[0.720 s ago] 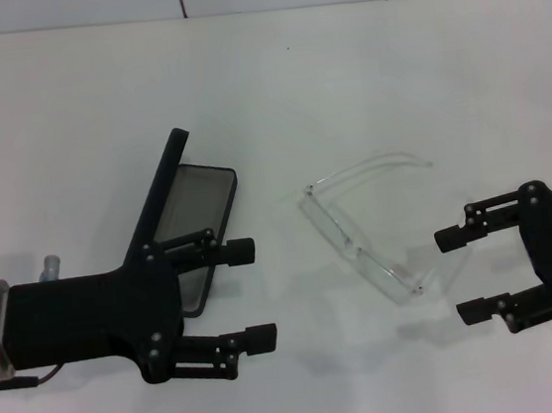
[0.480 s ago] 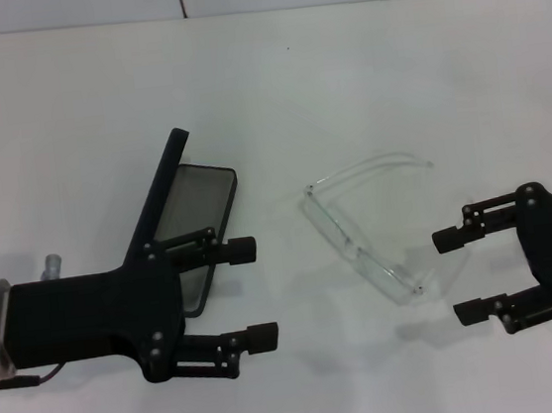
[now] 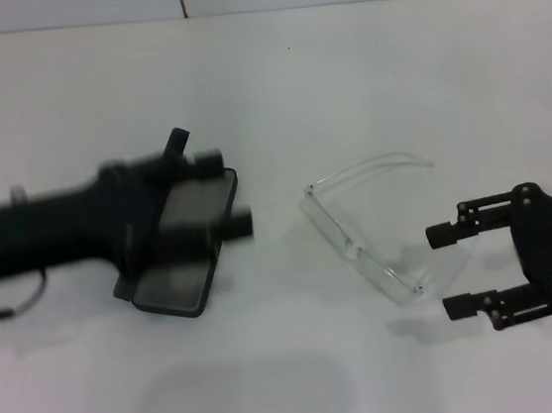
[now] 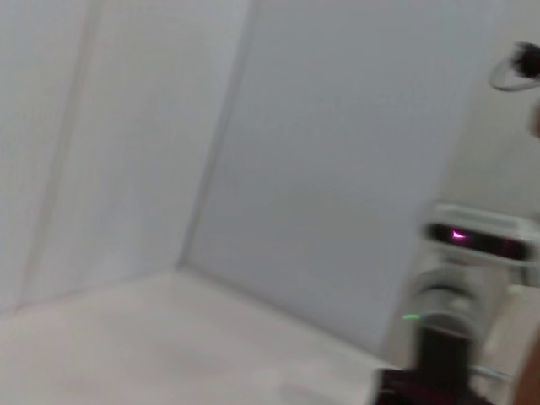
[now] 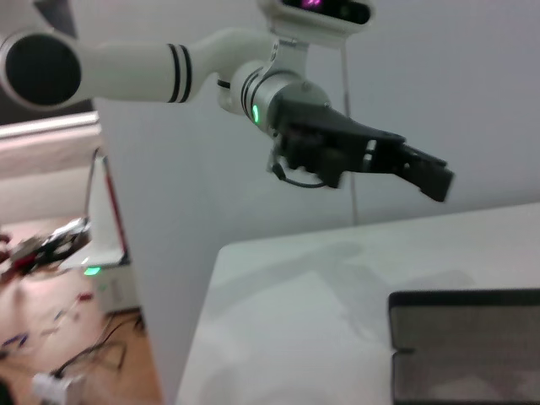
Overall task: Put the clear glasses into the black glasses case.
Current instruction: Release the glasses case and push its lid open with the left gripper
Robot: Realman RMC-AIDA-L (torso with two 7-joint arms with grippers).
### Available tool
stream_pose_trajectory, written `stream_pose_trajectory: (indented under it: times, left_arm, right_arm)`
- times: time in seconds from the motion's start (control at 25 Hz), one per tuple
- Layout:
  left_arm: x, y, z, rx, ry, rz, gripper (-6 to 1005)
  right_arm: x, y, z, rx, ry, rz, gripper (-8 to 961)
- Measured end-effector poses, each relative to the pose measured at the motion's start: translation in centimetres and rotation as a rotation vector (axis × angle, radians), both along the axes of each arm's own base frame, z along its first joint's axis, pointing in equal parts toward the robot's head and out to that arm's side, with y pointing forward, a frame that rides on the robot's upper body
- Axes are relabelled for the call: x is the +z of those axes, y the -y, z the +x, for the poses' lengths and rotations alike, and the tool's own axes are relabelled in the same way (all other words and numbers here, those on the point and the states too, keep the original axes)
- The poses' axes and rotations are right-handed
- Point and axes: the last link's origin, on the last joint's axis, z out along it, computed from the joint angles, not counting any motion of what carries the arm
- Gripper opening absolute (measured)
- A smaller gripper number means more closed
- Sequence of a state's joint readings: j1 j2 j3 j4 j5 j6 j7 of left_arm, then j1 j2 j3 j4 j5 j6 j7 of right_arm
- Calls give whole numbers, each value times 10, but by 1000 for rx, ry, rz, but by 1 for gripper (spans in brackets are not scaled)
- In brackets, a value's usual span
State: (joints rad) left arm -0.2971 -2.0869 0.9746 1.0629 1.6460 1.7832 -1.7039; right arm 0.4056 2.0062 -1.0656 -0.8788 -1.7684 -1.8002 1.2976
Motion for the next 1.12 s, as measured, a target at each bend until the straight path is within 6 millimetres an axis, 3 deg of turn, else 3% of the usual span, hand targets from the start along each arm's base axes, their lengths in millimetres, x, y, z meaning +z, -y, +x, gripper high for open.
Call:
stream_pose_trajectory:
  times: [0.16,0.24,0.36,0.48,0.68,0.92,1.12]
  left_arm:
    - [26,-33,30,232,-181,-6,894]
    - [34,-45,50,329,-369,41,894]
    - [29,-56,67,467,-676,126,891]
    - [19,-64,79,555,-844,180,888]
    - [-2,-72,82,610,-922,102,880]
    - [-29,-82,72,653,-995,-35,872]
    - [-35,-90,64,680,-1028,-18,864]
  right_arm:
    - [0,3,3,-39,-65,30,688]
    - [-2,3,4,-60,-96,31,687]
    - [-4,2,7,-90,-114,35,687]
    - [-7,3,9,-105,-125,41,687]
    - [-11,2,7,-125,-211,60,687]
    - [-11,3,7,-122,-247,74,687]
    - [-11,3,7,-122,-248,74,687]
